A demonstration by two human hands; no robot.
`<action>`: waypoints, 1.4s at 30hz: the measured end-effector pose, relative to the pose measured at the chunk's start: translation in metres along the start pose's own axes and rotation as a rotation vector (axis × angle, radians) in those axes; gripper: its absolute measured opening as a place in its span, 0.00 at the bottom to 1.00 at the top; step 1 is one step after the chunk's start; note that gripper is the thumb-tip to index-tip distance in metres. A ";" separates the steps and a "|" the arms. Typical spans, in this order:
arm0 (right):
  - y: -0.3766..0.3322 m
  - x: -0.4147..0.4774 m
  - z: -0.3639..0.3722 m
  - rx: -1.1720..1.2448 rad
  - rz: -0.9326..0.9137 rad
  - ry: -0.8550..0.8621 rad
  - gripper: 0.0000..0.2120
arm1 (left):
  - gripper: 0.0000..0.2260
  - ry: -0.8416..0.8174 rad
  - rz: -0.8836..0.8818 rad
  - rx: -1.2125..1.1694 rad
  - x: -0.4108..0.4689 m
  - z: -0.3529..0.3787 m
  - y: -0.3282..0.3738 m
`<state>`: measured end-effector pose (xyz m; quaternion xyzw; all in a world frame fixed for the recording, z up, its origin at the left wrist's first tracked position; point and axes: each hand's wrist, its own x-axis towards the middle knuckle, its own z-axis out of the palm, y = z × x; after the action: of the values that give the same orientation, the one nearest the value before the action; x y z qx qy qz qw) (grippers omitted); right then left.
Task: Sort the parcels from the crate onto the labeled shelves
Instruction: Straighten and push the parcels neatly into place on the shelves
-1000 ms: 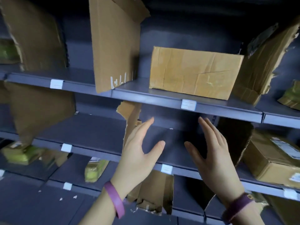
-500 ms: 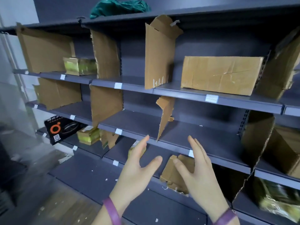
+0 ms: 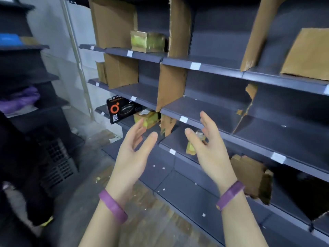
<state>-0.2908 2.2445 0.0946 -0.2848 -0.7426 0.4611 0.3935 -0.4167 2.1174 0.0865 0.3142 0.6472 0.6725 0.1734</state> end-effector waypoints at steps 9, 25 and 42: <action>-0.036 0.063 0.205 -0.072 -0.126 -0.136 0.33 | 0.33 0.063 0.074 0.178 0.098 -0.184 -0.033; -0.061 0.206 0.351 -0.289 -0.237 -0.067 0.34 | 0.29 -0.027 0.258 0.345 0.286 -0.300 -0.055; -0.039 0.427 0.412 -0.698 -0.367 0.073 0.36 | 0.31 -0.100 0.563 0.659 0.561 -0.291 -0.051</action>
<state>-0.8675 2.3743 0.1582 -0.2801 -0.8787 0.0924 0.3753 -1.0301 2.2596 0.1577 0.5493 0.7072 0.4348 -0.0952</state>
